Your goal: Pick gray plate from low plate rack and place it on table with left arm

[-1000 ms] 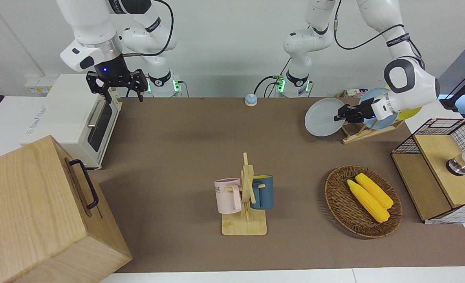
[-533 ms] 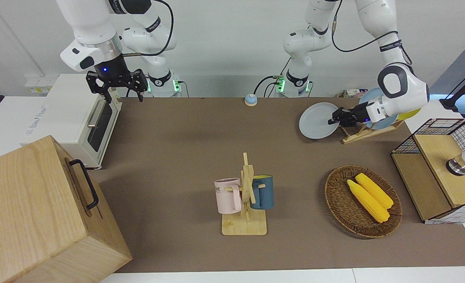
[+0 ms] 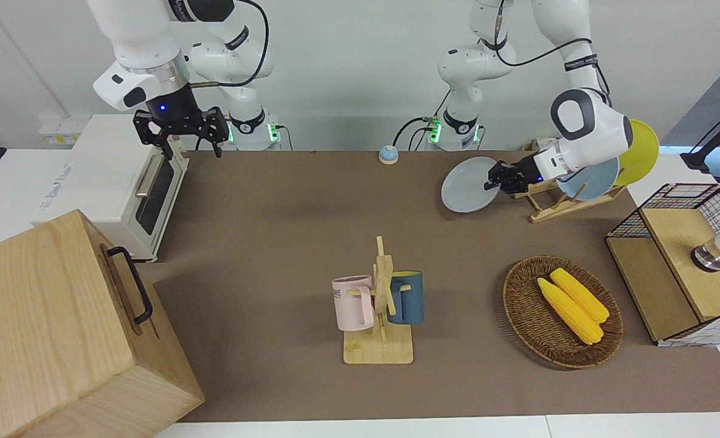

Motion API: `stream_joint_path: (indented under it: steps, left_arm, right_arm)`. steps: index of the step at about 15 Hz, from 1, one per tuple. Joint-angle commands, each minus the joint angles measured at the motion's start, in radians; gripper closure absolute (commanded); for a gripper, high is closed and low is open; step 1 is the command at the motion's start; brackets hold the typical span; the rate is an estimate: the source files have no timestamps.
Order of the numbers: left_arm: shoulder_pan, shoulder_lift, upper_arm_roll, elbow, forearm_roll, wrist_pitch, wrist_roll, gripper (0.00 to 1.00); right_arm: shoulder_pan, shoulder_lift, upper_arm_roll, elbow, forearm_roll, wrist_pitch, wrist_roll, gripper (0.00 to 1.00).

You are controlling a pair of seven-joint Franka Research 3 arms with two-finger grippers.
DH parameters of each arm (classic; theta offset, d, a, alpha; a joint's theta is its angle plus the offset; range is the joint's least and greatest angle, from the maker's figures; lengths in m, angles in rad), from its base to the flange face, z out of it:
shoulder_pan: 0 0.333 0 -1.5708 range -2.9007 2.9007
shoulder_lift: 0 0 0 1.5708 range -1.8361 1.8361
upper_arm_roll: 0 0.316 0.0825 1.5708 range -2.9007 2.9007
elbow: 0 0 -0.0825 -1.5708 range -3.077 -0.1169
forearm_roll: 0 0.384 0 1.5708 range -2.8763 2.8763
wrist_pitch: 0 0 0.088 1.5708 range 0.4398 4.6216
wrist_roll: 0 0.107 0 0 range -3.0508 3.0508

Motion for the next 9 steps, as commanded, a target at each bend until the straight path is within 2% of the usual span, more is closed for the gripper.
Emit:
stream_joint_path:
  steps: [1, 3, 8, 9]
  left_arm:
    - [-0.007, -0.097, -0.03, -0.124, -0.003, 0.126, -0.035, 1.0]
    - [-0.006, -0.119, -0.056, -0.152, 0.031, 0.183, -0.043, 1.0]
    - [-0.006, -0.13, -0.058, -0.177, 0.101, 0.254, -0.076, 1.0]
    - [-0.007, -0.131, -0.059, -0.175, 0.135, 0.251, -0.078, 0.93]
  right_arm:
    - [-0.022, 0.009, 0.021, 0.021, -0.003, -0.016, 0.013, 0.017]
    - [-0.022, 0.009, 0.021, 0.021, -0.003, -0.016, 0.015, 0.017]
    - [-0.022, 0.009, 0.021, 0.021, -0.003, -0.016, 0.013, 0.017]
    - [-0.022, 0.009, 0.021, 0.02, -0.003, -0.016, 0.013, 0.017]
